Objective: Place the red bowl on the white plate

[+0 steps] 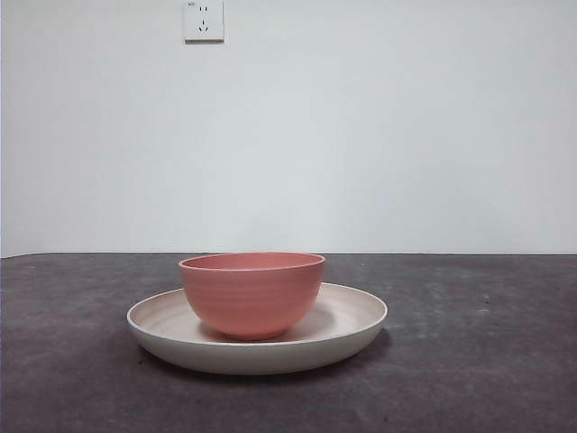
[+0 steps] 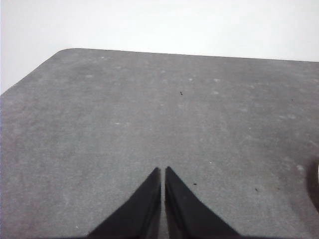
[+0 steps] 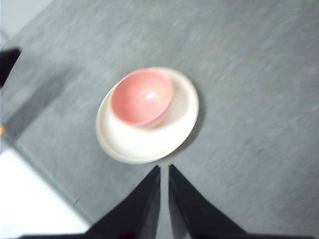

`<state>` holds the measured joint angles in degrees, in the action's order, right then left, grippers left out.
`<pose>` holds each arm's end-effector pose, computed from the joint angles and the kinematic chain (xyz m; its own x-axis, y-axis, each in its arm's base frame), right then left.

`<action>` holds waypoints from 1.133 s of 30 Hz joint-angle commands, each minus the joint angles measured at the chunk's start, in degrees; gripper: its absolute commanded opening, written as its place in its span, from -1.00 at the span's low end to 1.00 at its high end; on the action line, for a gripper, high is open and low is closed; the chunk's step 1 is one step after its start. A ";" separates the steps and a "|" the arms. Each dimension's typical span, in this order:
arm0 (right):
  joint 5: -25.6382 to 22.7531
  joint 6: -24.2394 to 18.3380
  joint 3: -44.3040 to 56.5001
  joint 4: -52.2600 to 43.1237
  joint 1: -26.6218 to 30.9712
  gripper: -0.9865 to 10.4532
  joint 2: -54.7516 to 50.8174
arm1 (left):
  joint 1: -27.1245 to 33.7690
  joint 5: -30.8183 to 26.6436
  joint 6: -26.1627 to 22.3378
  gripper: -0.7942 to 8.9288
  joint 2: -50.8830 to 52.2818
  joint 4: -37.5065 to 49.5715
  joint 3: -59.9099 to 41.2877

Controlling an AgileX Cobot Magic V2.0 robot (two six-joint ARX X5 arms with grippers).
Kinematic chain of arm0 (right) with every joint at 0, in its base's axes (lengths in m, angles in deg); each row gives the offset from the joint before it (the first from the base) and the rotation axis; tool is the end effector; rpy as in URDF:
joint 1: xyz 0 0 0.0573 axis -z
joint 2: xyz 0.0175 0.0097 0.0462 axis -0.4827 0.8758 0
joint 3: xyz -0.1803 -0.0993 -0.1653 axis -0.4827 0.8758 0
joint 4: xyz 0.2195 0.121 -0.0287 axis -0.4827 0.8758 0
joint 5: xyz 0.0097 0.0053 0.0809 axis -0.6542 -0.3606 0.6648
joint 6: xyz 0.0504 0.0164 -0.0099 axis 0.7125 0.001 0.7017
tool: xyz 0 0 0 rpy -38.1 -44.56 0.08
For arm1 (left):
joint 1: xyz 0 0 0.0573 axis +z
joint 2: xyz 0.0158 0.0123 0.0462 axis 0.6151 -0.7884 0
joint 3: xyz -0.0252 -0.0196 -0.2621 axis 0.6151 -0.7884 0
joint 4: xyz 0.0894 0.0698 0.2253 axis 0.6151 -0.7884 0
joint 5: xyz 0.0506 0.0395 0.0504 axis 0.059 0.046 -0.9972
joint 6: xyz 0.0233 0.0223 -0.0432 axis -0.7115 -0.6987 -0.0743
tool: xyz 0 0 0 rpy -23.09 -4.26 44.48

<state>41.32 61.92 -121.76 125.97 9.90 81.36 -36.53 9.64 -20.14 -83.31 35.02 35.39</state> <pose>0.1012 0.0460 0.3654 0.5839 0.5840 -0.5640 -0.5478 0.7961 0.2572 0.0948 0.0008 0.1570 0.9883 -0.0301 -0.1495 0.0227 0.9985 -0.0507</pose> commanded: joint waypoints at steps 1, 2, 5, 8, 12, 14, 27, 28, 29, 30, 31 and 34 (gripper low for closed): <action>2.38 -0.70 3.23 -4.42 4.00 -0.79 -3.13 | -0.04 -0.15 -0.20 -0.81 0.07 -0.48 -1.16; 3.15 -1.29 5.46 -7.32 5.88 -0.79 -4.85 | -0.04 -0.15 -0.20 -0.80 0.07 -0.48 -1.16; 2.49 -2.27 15.19 -19.39 12.59 -0.79 -11.43 | -0.04 -0.15 -0.20 -0.81 0.07 -0.48 -1.16; 0.33 -2.62 26.60 -31.02 19.56 -0.79 -18.62 | -0.04 -0.15 -0.20 -0.81 0.07 -0.48 -1.16; -0.70 -2.82 39.58 -38.73 25.88 -0.79 -27.45 | -0.04 -0.15 -0.20 -0.81 0.07 -0.48 -1.16; -2.80 -2.97 44.50 -41.20 27.36 -0.79 -30.69 | -0.04 -0.15 -0.20 -0.80 0.07 -0.48 -1.16; -20.61 -3.21 58.31 -45.00 25.42 -0.79 -39.98 | -0.04 -0.15 -0.20 -0.81 0.07 -0.48 -1.16; -21.20 -3.21 58.75 -44.96 25.35 -0.79 -40.30 | -0.04 -0.15 -0.20 -0.81 0.07 -0.48 -1.16; -21.40 -3.21 59.14 -44.92 25.35 -0.79 -40.57 | -0.04 -0.15 -0.20 -0.81 0.07 -0.48 -1.16; -21.40 -3.21 59.67 -44.94 25.35 -0.79 -40.76 | -0.04 -0.15 -0.20 -0.80 0.07 -0.48 -1.16; -21.40 -3.21 60.22 -44.89 25.33 -0.79 -41.09 | -0.04 -0.15 -0.20 -0.80 0.07 -0.48 -1.16; -21.31 -3.19 61.42 -45.53 25.31 -0.79 -41.72 | -0.04 -0.15 -0.20 -0.81 0.07 -0.48 -1.16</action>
<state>20.16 59.10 -61.02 80.88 35.28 39.98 -36.53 9.64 -20.12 -83.31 34.96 35.39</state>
